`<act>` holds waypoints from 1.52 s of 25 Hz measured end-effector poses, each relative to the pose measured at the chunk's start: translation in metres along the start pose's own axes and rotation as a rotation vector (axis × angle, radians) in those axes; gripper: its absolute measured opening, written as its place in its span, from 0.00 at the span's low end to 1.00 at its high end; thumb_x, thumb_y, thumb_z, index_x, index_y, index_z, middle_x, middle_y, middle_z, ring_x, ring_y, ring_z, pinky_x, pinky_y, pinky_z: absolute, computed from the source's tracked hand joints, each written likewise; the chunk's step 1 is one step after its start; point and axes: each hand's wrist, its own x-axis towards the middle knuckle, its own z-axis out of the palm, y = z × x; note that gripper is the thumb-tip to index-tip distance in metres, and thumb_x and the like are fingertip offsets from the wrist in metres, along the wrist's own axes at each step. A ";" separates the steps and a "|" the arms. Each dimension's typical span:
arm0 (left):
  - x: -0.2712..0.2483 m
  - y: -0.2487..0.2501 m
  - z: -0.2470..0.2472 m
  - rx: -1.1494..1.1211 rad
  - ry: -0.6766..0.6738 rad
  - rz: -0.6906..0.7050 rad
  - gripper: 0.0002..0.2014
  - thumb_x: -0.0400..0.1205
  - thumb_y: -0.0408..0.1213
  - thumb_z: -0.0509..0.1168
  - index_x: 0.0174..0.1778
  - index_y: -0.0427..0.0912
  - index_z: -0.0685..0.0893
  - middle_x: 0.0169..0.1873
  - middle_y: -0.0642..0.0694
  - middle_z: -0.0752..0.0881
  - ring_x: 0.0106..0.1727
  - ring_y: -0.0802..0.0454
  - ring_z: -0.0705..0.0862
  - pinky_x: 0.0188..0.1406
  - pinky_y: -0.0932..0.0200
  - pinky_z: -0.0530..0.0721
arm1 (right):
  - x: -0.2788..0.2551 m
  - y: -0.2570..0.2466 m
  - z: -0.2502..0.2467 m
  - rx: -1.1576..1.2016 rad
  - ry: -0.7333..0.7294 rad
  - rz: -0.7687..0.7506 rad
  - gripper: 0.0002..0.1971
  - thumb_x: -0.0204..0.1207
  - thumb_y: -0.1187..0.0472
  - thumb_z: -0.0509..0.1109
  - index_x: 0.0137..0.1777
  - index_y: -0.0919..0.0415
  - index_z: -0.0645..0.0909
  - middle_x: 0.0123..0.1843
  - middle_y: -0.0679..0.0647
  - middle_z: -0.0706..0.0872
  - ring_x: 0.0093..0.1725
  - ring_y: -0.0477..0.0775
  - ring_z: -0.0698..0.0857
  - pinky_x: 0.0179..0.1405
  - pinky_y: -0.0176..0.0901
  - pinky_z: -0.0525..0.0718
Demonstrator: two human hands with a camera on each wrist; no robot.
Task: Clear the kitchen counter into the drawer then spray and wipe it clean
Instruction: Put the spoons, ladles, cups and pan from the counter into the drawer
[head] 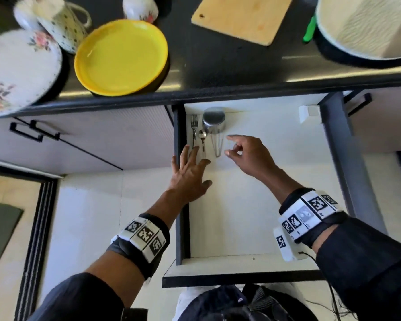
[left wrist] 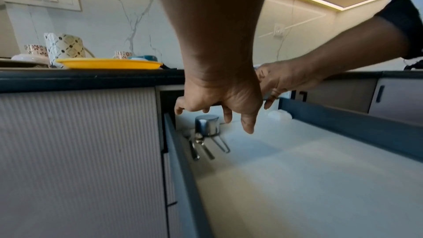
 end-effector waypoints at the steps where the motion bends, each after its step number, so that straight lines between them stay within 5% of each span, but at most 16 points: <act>1: 0.000 0.025 -0.014 0.002 0.092 0.044 0.29 0.80 0.53 0.67 0.77 0.55 0.70 0.86 0.43 0.48 0.85 0.41 0.37 0.82 0.32 0.43 | -0.017 0.002 -0.032 0.032 0.061 -0.029 0.23 0.77 0.53 0.76 0.71 0.56 0.81 0.47 0.49 0.90 0.53 0.52 0.87 0.56 0.55 0.87; 3: -0.005 0.029 -0.016 -0.059 0.147 0.059 0.26 0.80 0.54 0.68 0.74 0.56 0.74 0.85 0.44 0.53 0.86 0.44 0.40 0.83 0.36 0.46 | -0.029 0.010 -0.033 0.116 0.076 -0.055 0.18 0.75 0.51 0.78 0.64 0.55 0.85 0.45 0.46 0.89 0.51 0.50 0.86 0.53 0.55 0.87; 6: 0.012 0.089 -0.021 -0.101 0.259 0.142 0.22 0.78 0.57 0.69 0.68 0.59 0.78 0.84 0.47 0.59 0.86 0.45 0.45 0.83 0.35 0.48 | -0.061 0.043 -0.097 0.173 0.185 -0.081 0.13 0.75 0.54 0.79 0.57 0.57 0.88 0.44 0.45 0.89 0.49 0.46 0.87 0.46 0.47 0.88; 12: 0.082 0.298 -0.018 -0.172 0.379 0.209 0.19 0.77 0.56 0.71 0.62 0.58 0.82 0.79 0.50 0.67 0.83 0.45 0.56 0.79 0.40 0.58 | -0.105 0.174 -0.263 0.217 0.398 -0.098 0.06 0.74 0.58 0.79 0.48 0.58 0.90 0.41 0.45 0.90 0.41 0.39 0.87 0.42 0.38 0.86; 17: 0.131 0.427 -0.018 -0.238 0.307 0.264 0.19 0.77 0.54 0.72 0.64 0.58 0.82 0.76 0.52 0.70 0.80 0.48 0.60 0.77 0.42 0.63 | -0.121 0.251 -0.371 0.157 0.498 -0.031 0.05 0.74 0.57 0.79 0.44 0.58 0.89 0.41 0.46 0.90 0.40 0.45 0.86 0.41 0.32 0.82; 21: 0.211 0.499 -0.061 -0.082 0.284 0.328 0.22 0.77 0.57 0.70 0.67 0.59 0.79 0.72 0.54 0.74 0.76 0.50 0.67 0.74 0.48 0.65 | -0.051 0.311 -0.464 -0.023 0.500 0.064 0.04 0.70 0.57 0.78 0.36 0.54 0.87 0.35 0.46 0.90 0.36 0.47 0.87 0.38 0.39 0.84; 25: 0.279 0.544 -0.115 -0.227 0.394 0.267 0.18 0.78 0.53 0.70 0.62 0.54 0.81 0.64 0.52 0.81 0.66 0.49 0.78 0.68 0.47 0.76 | 0.018 0.357 -0.558 -0.247 0.507 0.261 0.04 0.74 0.59 0.72 0.43 0.57 0.87 0.42 0.52 0.88 0.45 0.54 0.86 0.42 0.42 0.79; 29: 0.345 0.564 -0.136 -0.106 0.262 0.140 0.10 0.74 0.54 0.71 0.47 0.57 0.80 0.53 0.51 0.86 0.55 0.49 0.84 0.59 0.48 0.82 | 0.086 0.402 -0.592 -0.333 0.444 0.353 0.07 0.74 0.55 0.72 0.48 0.57 0.84 0.48 0.56 0.87 0.50 0.58 0.86 0.46 0.44 0.79; 32: 0.387 0.569 -0.148 -0.177 0.346 0.053 0.09 0.76 0.53 0.70 0.45 0.54 0.82 0.46 0.52 0.86 0.50 0.49 0.84 0.52 0.52 0.82 | 0.146 0.433 -0.612 -0.224 0.428 0.473 0.20 0.73 0.50 0.75 0.59 0.63 0.82 0.58 0.60 0.86 0.58 0.63 0.85 0.54 0.49 0.83; 35: 0.408 0.572 -0.147 -0.219 0.322 -0.028 0.09 0.74 0.52 0.71 0.40 0.54 0.81 0.42 0.53 0.86 0.47 0.51 0.85 0.53 0.50 0.84 | 0.181 0.458 -0.617 -0.136 0.445 0.590 0.32 0.74 0.46 0.74 0.70 0.68 0.73 0.69 0.66 0.77 0.69 0.69 0.79 0.65 0.55 0.78; 38: 0.431 0.567 -0.155 -0.279 0.284 -0.088 0.09 0.72 0.48 0.76 0.40 0.54 0.82 0.42 0.52 0.87 0.48 0.51 0.86 0.55 0.51 0.85 | 0.200 0.474 -0.617 -0.074 0.495 0.649 0.32 0.75 0.45 0.72 0.70 0.67 0.73 0.70 0.65 0.76 0.69 0.67 0.78 0.67 0.55 0.77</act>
